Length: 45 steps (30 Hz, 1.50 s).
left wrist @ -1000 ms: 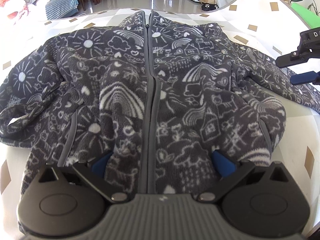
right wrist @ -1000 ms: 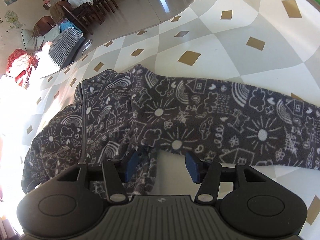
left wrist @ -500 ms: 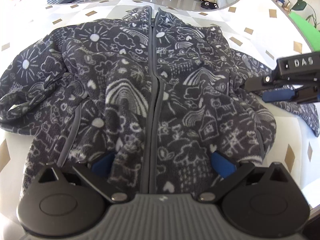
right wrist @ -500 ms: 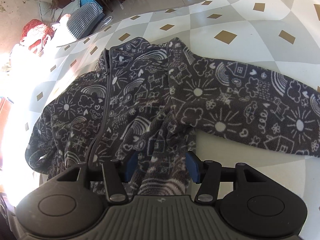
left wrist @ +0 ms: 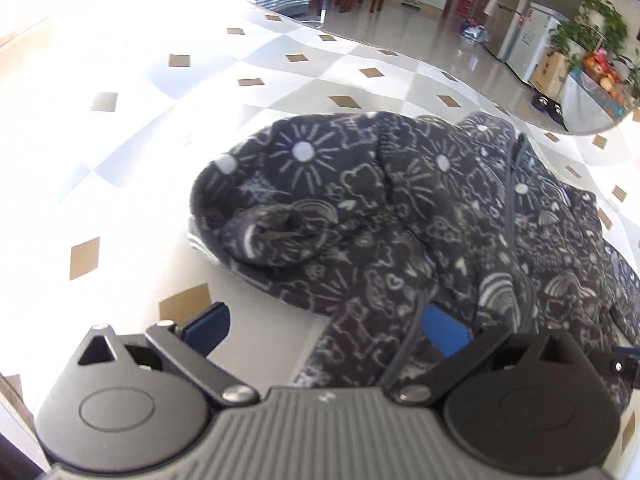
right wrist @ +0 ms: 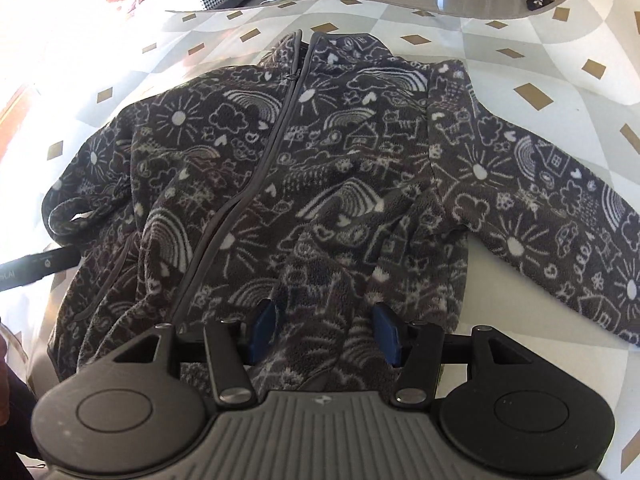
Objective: Fold clothes
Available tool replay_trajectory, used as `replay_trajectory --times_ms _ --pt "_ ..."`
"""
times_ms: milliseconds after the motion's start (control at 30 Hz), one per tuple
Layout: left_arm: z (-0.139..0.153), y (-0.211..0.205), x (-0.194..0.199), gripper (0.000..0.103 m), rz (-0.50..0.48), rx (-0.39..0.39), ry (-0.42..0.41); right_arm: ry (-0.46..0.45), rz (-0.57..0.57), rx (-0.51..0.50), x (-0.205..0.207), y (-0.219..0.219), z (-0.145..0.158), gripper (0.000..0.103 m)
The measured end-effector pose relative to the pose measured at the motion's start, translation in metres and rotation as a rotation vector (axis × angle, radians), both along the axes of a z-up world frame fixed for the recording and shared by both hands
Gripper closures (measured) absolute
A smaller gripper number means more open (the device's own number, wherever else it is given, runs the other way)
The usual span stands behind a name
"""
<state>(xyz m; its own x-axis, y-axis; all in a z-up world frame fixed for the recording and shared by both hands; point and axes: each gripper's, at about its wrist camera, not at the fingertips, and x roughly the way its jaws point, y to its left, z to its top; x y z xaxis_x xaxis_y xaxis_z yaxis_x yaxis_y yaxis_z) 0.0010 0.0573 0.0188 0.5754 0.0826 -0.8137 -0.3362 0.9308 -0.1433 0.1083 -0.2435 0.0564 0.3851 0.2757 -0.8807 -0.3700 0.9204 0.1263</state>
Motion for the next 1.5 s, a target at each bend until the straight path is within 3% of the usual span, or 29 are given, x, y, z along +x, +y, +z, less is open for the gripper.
replay_trajectory --times_ms 200,367,500,667,900,1067,1233,1333,1500 --pt "-0.007 0.043 0.0 0.0 0.144 -0.077 0.001 -0.015 0.073 -0.108 -0.01 0.022 -0.006 0.048" --pt "-0.011 0.058 0.01 0.0 0.19 -0.109 -0.003 -0.025 0.107 -0.177 -0.016 0.034 -0.006 0.046" --pt "-0.018 0.064 0.021 0.0 0.211 -0.115 0.003 -0.038 0.072 -0.159 -0.019 0.037 0.007 0.046" --pt "-0.025 0.066 0.03 0.0 0.212 -0.119 0.001 -0.015 0.036 -0.026 -0.024 0.04 0.017 0.046" --pt "-0.037 0.068 0.034 0.0 0.242 -0.139 -0.011 0.011 0.143 -0.135 -0.034 0.065 -0.012 0.044" --pt "-0.036 0.064 0.036 0.015 0.245 -0.113 -0.045 0.018 0.149 -0.131 -0.032 0.066 -0.02 0.04" --pt "-0.031 0.062 0.037 0.044 0.249 -0.144 -0.085 0.023 0.152 -0.134 -0.03 0.069 -0.025 0.036" --pt "-0.029 0.066 0.037 0.056 0.281 -0.18 -0.106 0.02 0.159 -0.141 -0.029 0.072 -0.027 0.035" --pt "-0.012 0.064 0.048 0.059 0.267 -0.216 -0.162 0.023 0.161 -0.146 -0.029 0.074 -0.029 0.033"
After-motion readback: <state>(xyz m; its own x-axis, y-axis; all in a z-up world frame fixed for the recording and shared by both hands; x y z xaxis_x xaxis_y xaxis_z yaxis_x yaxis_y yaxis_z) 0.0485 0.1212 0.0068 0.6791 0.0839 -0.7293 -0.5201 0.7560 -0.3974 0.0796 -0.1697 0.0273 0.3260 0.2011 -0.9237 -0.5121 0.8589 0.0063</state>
